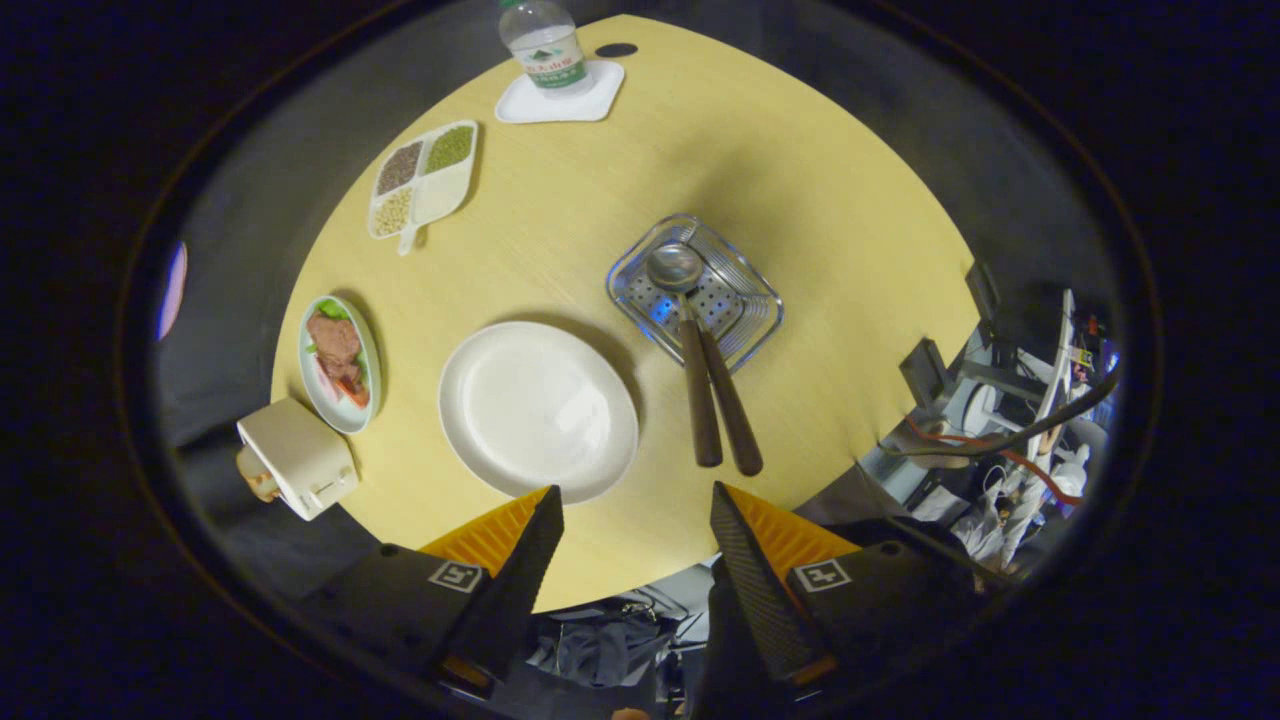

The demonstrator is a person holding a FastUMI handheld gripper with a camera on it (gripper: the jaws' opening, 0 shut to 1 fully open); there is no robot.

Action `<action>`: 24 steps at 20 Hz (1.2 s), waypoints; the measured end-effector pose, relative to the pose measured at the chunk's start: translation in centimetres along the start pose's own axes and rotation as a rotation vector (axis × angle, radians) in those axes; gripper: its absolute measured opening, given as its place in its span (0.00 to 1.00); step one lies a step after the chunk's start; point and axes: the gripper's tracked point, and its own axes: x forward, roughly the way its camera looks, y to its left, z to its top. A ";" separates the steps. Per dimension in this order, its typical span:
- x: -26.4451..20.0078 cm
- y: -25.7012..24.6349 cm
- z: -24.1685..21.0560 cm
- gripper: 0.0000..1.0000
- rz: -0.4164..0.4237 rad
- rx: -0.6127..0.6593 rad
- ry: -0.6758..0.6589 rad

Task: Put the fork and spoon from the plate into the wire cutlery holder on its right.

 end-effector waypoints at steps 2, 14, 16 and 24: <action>-1.1 0.0 -0.4 0.96 -0.009 -0.010 -0.065; -5.5 2.3 0.0 0.96 0.113 -0.277 -0.737; -6.7 3.2 0.8 0.96 0.183 -0.347 -0.870; -11.1 6.3 1.7 0.96 0.381 -0.616 -1.309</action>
